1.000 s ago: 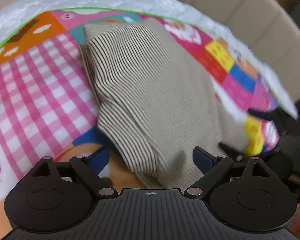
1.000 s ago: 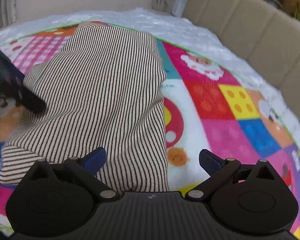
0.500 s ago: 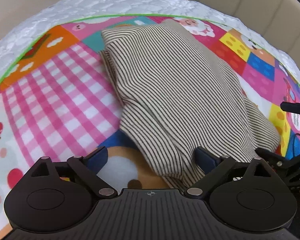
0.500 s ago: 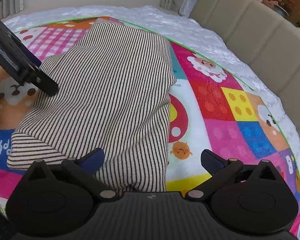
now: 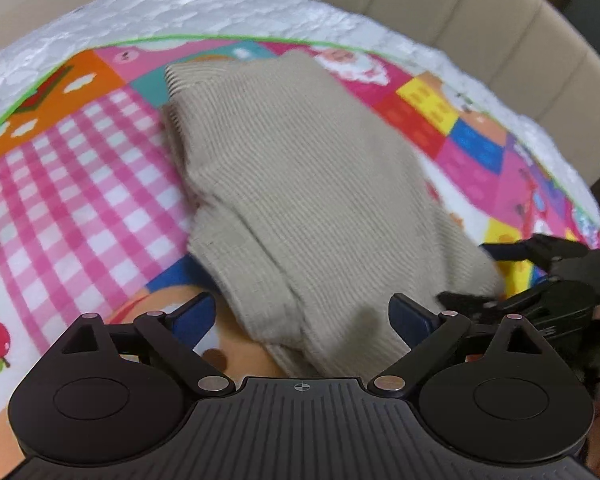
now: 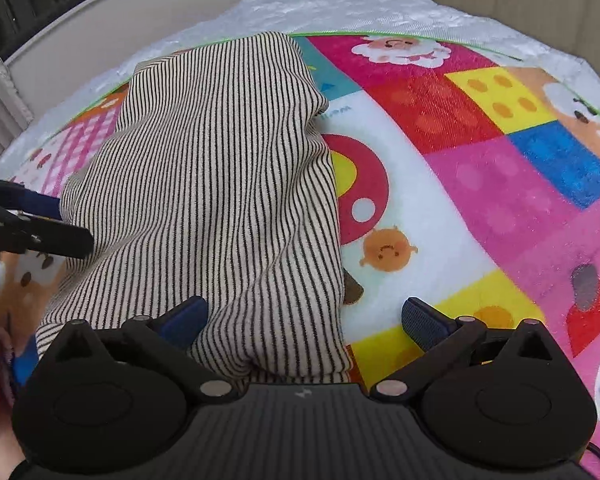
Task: Fold clothes
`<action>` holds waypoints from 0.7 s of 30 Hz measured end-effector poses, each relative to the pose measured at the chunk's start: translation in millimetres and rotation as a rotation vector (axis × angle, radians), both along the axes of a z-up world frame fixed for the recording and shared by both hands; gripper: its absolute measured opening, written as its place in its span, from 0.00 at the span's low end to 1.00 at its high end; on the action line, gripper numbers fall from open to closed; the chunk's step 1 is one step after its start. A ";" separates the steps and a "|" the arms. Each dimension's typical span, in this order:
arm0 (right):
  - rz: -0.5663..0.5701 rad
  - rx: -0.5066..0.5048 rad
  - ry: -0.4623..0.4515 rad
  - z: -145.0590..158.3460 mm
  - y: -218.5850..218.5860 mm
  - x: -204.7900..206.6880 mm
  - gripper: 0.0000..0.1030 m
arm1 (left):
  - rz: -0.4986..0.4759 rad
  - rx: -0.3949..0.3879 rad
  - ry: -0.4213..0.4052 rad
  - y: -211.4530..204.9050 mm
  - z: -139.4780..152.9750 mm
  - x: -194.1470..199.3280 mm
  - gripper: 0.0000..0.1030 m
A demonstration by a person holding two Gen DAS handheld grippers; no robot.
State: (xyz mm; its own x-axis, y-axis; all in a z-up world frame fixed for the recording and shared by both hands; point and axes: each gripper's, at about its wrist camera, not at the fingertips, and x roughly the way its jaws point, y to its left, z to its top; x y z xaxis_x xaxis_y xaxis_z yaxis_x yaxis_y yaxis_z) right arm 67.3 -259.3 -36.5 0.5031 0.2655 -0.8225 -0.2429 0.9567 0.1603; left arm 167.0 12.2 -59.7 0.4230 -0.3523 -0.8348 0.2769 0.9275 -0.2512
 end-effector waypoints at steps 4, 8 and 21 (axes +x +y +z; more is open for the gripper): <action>0.025 -0.032 -0.030 5.5 3.8 -3.4 1.00 | 0.031 0.070 0.000 4.4 -5.4 0.8 0.94; 0.219 -0.243 -0.268 31.4 29.8 -29.7 0.69 | 0.062 0.050 0.000 15.1 -4.8 0.6 0.94; 0.532 -0.366 -0.287 35.1 80.8 -70.0 0.54 | 0.073 0.043 -0.013 18.7 -2.7 0.9 0.95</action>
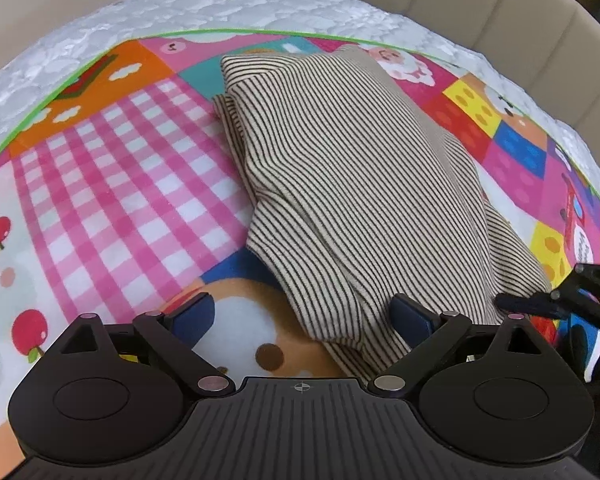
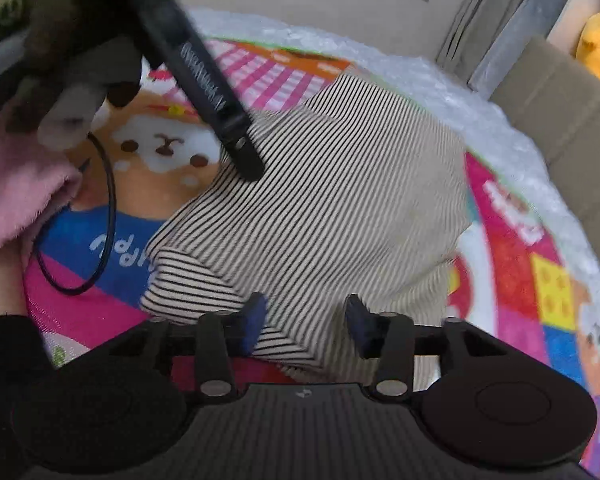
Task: Fold clothes
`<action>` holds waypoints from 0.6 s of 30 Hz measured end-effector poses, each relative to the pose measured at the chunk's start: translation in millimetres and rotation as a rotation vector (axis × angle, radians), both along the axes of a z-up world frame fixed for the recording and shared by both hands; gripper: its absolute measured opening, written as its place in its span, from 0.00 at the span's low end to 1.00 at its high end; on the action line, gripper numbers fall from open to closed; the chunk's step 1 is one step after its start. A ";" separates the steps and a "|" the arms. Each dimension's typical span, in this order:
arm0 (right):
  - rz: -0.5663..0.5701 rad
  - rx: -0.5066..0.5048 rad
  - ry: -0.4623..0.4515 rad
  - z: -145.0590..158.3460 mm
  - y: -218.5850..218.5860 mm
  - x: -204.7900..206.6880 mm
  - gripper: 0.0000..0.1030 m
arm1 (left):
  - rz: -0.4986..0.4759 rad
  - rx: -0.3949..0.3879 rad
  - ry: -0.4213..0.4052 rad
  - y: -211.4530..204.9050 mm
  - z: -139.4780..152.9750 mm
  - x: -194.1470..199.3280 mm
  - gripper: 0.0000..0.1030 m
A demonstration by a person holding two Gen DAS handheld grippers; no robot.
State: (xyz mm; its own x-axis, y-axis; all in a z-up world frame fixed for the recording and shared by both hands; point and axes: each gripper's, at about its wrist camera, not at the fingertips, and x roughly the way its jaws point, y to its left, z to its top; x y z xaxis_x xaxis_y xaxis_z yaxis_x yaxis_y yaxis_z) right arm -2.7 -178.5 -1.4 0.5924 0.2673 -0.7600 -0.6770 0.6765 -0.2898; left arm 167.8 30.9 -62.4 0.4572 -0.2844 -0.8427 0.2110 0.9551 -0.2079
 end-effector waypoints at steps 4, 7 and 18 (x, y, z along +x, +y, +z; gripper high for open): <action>0.087 -0.081 -0.085 19.7 -13.2 -13.8 0.64 | 0.008 -0.001 -0.005 1.7 1.7 -0.6 0.95; 0.096 -0.178 -0.127 21.5 -33.2 -20.3 0.64 | 0.008 -0.001 -0.023 3.1 7.9 -3.1 0.95; -0.016 -0.114 -0.161 3.0 -37.0 -5.1 0.22 | -0.113 -0.051 -0.004 -22.1 13.9 -19.2 0.96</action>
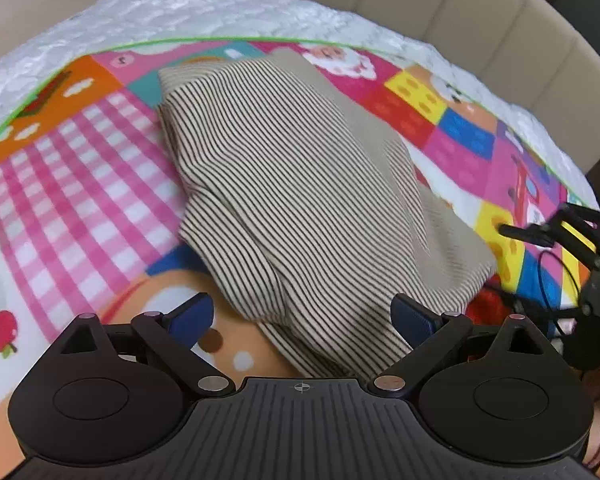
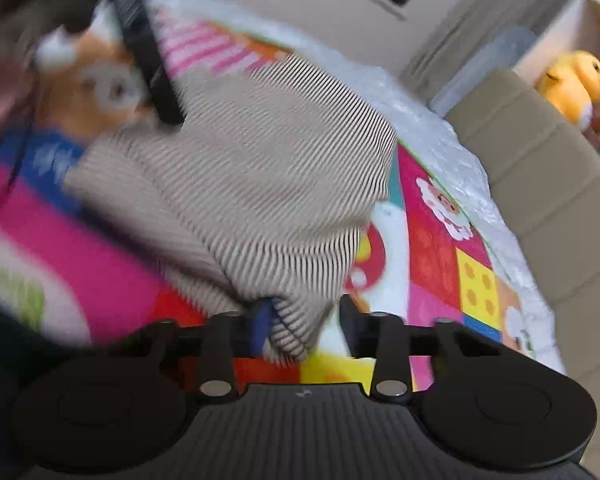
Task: Fold clothes
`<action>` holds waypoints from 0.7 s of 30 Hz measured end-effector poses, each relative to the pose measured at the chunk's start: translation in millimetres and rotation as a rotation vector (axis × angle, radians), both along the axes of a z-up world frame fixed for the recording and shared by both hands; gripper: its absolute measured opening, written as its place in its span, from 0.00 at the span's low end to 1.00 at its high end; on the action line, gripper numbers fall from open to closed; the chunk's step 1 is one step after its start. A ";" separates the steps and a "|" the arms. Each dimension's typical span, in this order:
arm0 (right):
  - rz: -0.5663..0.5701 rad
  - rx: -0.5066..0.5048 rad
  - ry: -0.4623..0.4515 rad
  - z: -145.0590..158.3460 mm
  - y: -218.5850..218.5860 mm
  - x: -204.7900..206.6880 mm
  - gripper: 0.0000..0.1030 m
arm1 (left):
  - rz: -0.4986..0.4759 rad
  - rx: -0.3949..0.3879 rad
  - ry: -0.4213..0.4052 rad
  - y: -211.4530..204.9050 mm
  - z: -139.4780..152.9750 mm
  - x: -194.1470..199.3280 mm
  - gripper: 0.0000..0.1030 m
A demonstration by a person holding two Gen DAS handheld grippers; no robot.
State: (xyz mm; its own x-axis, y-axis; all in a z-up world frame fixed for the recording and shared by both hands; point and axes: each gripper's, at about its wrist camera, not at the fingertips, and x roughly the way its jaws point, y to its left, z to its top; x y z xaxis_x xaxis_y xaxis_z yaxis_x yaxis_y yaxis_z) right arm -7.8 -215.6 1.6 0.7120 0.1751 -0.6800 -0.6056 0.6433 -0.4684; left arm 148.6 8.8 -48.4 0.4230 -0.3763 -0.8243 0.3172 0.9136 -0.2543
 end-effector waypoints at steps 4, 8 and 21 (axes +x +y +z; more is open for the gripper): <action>-0.041 0.035 0.008 -4.5 -2.8 7.3 0.15 | 0.024 -0.062 0.002 5.1 1.1 0.7 0.95; -0.089 0.041 0.088 -14.8 -22.5 5.8 0.14 | 0.049 -0.097 -0.002 3.4 -1.8 6.9 0.95; 0.134 0.088 0.073 9.5 15.3 -19.6 0.50 | 0.118 0.032 -0.076 16.3 6.6 9.7 0.95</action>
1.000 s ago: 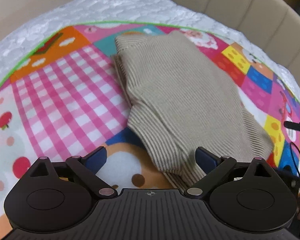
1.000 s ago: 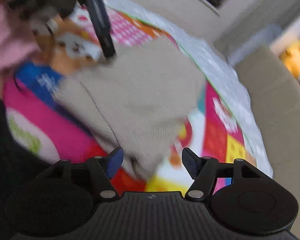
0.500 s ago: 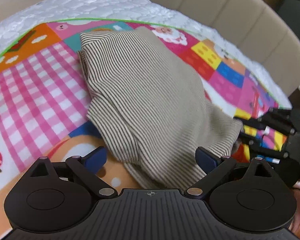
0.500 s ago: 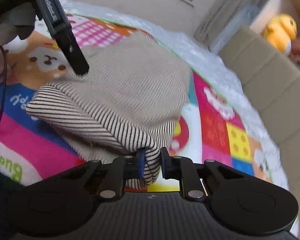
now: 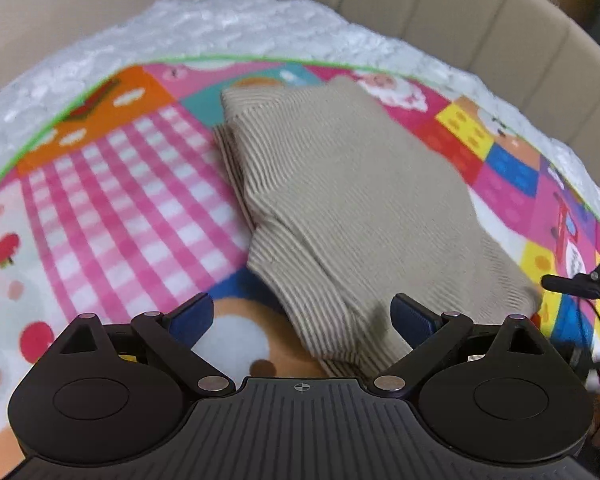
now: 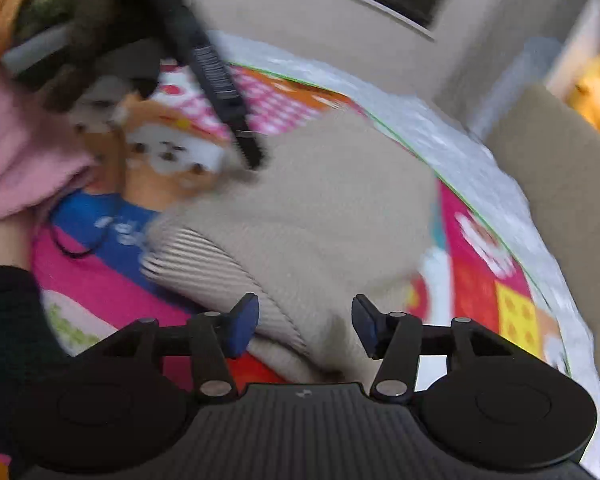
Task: Fold clothes
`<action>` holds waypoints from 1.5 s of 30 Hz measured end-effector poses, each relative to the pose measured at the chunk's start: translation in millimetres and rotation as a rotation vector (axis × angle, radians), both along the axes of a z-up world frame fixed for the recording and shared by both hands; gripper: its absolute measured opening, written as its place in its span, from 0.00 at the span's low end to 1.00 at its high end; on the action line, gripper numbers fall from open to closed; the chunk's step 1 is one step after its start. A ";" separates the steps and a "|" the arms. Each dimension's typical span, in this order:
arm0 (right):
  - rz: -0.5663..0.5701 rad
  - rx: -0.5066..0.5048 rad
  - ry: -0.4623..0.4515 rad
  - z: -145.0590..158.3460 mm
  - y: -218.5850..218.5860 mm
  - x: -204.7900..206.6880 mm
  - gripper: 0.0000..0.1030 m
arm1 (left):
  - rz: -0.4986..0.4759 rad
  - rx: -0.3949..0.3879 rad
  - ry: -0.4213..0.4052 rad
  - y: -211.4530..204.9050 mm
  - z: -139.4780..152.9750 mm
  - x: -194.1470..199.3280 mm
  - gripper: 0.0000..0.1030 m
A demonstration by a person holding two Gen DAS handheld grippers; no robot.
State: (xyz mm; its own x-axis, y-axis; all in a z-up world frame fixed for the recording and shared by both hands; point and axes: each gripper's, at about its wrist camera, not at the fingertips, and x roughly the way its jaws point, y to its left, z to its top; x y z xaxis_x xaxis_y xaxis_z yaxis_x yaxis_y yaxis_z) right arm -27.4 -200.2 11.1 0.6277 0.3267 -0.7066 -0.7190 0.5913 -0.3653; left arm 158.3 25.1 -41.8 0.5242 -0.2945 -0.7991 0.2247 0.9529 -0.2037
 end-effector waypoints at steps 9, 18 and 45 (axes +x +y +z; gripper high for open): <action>0.118 -0.053 0.006 -14.9 25.7 -7.3 0.55 | -0.054 0.006 -0.021 -2.5 15.7 -14.1 0.98; 0.151 -0.173 -0.064 -42.7 42.3 -16.7 0.67 | -0.076 0.016 -0.034 -6.1 17.2 -16.0 0.99; -0.085 0.012 0.007 4.9 13.5 29.0 0.69 | -0.344 0.285 -0.172 -58.7 -3.0 -33.3 1.00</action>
State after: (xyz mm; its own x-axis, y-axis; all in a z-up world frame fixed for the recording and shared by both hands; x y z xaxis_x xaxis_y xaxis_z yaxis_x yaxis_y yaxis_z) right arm 1.7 -186.7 16.1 0.6483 0.2809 -0.7076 -0.6686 0.6546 -0.3527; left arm 125.0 -33.6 -44.8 0.5663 -0.2553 -0.7836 0.5442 0.8299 0.1229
